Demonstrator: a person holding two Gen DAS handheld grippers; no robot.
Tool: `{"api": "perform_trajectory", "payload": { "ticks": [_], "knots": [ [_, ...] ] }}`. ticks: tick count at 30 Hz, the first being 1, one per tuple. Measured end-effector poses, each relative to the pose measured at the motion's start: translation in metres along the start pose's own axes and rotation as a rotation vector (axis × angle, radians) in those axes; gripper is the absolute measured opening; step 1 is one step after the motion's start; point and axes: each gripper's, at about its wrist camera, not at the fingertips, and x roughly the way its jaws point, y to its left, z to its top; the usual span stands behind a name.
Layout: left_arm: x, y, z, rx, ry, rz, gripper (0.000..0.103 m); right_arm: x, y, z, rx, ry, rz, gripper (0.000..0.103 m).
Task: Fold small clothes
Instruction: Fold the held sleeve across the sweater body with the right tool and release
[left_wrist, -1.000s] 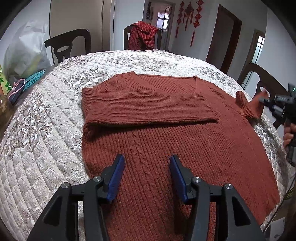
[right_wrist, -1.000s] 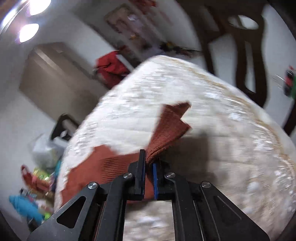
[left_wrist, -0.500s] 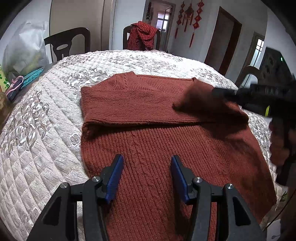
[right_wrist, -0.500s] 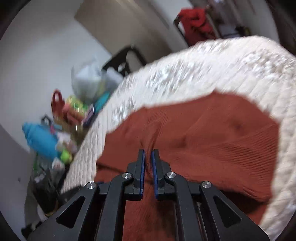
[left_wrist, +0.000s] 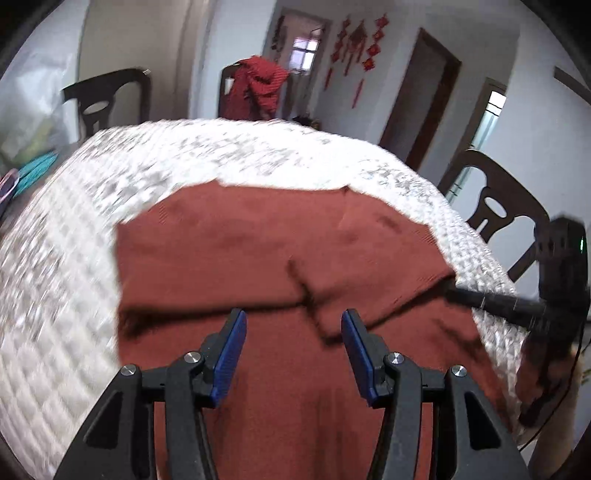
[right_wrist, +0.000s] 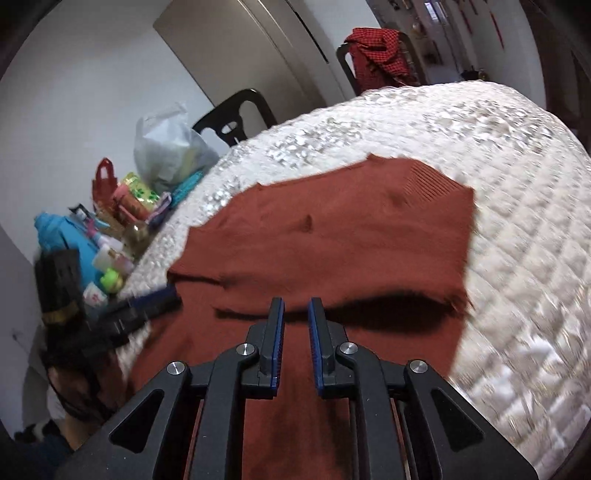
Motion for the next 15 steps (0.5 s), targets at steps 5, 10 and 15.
{"api": "perform_trajectory", "payload": {
  "ticks": [5,10,15],
  "knots": [
    [0.035,-0.004,0.022,0.006,0.049,0.006,0.046,-0.005,-0.012,-0.011,-0.001,-0.007,-0.054,0.013],
    [0.056,-0.007,0.019,0.001,0.104,-0.013,0.033,-0.004,-0.027,-0.013,0.033,-0.005,-0.09,0.013],
    [0.052,-0.017,0.024,0.05,0.117,-0.028,0.006,0.0,-0.034,-0.015,0.064,0.003,-0.08,0.013]
  ]
}}
